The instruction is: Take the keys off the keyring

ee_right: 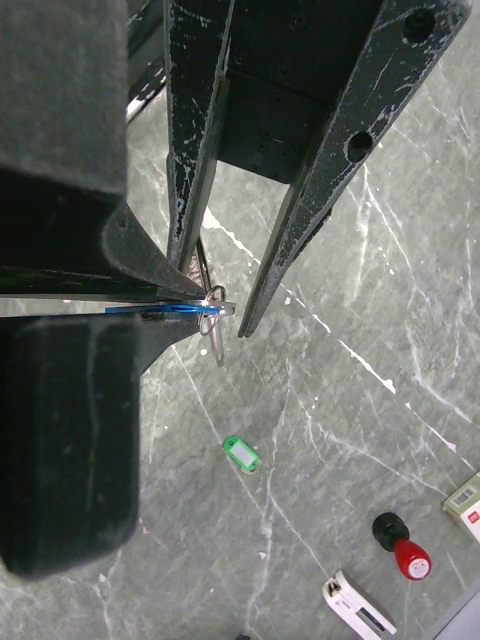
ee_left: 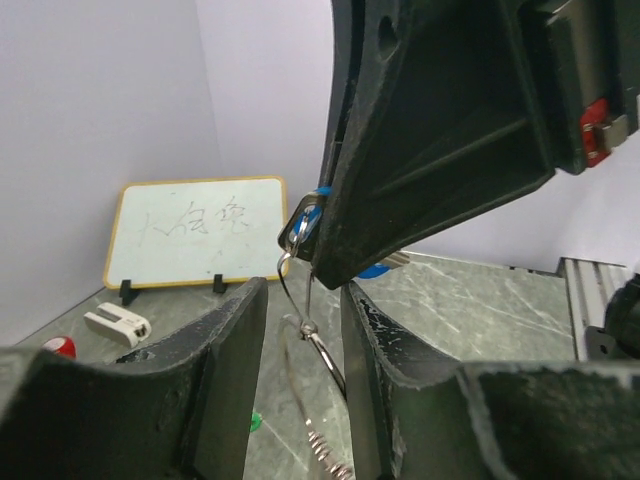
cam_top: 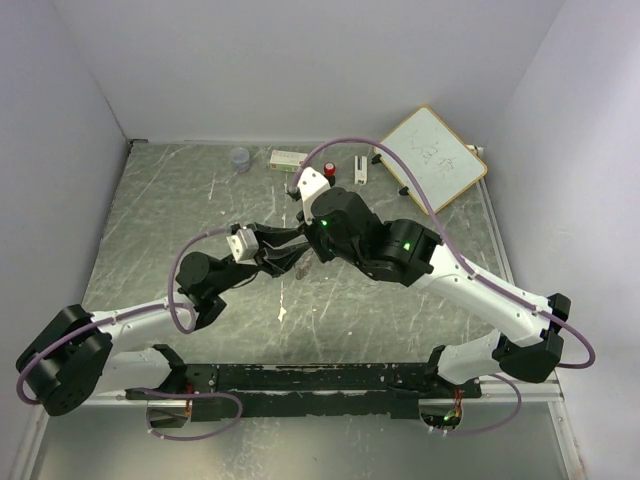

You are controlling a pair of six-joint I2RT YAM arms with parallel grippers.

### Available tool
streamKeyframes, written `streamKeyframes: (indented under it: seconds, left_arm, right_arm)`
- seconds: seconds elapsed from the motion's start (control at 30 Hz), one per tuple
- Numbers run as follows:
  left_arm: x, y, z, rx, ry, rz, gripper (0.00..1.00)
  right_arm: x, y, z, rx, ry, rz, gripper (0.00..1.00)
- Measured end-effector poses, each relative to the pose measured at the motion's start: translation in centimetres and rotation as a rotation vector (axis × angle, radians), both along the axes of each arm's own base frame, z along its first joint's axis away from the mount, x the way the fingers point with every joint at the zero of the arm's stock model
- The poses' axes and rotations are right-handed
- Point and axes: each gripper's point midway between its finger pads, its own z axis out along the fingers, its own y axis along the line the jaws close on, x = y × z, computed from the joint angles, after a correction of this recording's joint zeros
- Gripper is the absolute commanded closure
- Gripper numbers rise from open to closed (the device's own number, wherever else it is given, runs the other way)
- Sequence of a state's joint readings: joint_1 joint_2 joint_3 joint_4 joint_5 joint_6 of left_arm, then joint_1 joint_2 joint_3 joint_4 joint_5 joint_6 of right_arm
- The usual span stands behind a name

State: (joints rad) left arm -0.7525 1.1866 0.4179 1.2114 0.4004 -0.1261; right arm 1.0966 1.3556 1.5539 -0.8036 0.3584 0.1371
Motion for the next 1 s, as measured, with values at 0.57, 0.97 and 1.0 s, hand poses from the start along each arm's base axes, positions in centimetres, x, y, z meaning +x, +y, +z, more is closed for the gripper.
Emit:
streamKeyframes:
  seconds: [0.57,0.97,1.0]
  left_arm:
    - [1.6,-0.9,-1.0,0.033,-0.005,0.171,0.56]
    - [1.9,-0.3,-0.7,0.022,-0.019,0.224,0.56]
    - [1.9,-0.2,-0.6,0.021,-0.021,0.225,0.57]
  right_arm:
    - [-0.1,0.2,0.1,0.006,-0.001,0.005,1.0]
    - [0.0,0.2,0.2,0.008,-0.004,0.007,1.0]
    - [0.0,0.2,0.2,0.008,-0.005,0.007,1.0]
